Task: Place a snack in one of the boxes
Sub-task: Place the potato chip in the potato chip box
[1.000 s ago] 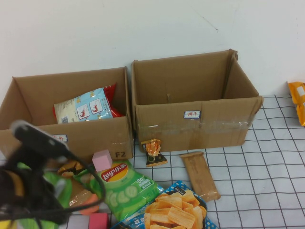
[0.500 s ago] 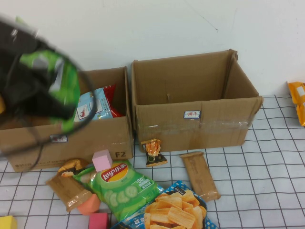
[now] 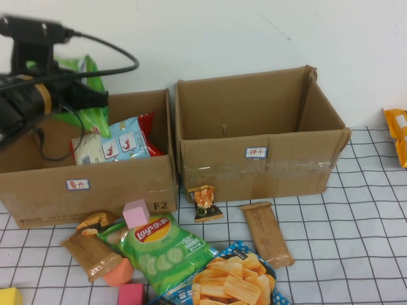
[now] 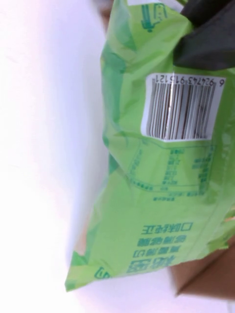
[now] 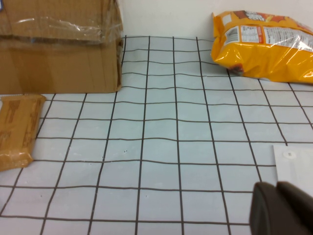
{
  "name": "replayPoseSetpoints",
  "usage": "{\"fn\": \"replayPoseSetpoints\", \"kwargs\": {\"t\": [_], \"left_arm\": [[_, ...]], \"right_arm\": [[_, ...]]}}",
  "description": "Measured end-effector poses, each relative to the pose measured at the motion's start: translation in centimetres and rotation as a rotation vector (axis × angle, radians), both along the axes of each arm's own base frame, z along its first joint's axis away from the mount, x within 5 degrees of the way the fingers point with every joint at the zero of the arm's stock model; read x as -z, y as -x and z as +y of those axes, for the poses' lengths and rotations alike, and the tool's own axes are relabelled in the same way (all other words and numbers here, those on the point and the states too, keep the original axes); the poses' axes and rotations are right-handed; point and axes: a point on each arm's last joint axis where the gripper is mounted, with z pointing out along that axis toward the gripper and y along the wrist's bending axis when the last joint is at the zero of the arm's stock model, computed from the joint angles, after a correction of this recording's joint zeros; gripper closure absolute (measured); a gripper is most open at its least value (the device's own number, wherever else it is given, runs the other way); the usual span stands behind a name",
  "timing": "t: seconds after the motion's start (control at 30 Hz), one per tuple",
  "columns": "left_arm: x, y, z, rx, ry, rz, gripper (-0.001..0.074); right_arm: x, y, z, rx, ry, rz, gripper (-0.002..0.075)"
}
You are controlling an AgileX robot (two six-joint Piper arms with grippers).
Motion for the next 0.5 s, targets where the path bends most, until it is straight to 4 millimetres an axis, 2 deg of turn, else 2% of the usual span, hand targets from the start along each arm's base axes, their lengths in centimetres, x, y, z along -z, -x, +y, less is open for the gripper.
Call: {"fn": "replayPoseSetpoints", "kwargs": {"t": [0.1,0.17,0.23,0.33,0.4,0.43,0.5], "left_arm": [[2.3,-1.6,0.2,0.0,0.001,0.047,0.0722],[3.4,-2.1,0.0,0.019,0.005,0.061,0.0685],[4.2,-2.5,-0.3,0.037,0.012,0.069,0.0591],[4.6,-2.7,-0.4,0.035,0.036,0.075,0.0377],[4.4,-2.7,-0.2,0.016,0.043,0.081,0.0263],[4.2,-2.7,-0.1,-0.002,0.044,0.083,0.0221],[3.6,-2.3,0.3,-0.047,0.043,0.092,0.0189]], "right_arm": [[0.0,0.0,0.0,0.0,0.0,0.0,0.0727],[0.0,0.0,0.0,0.0,0.0,0.0,0.0727],[0.0,0.0,0.0,0.0,0.0,0.0,0.0727],[0.0,0.0,0.0,0.0,0.0,0.0,0.0727],[0.0,0.0,0.0,0.0,0.0,0.0,0.0727],[0.0,0.0,0.0,0.0,0.0,0.0,0.0727],[0.0,0.0,0.0,0.0,0.0,0.0,0.0727]]}}
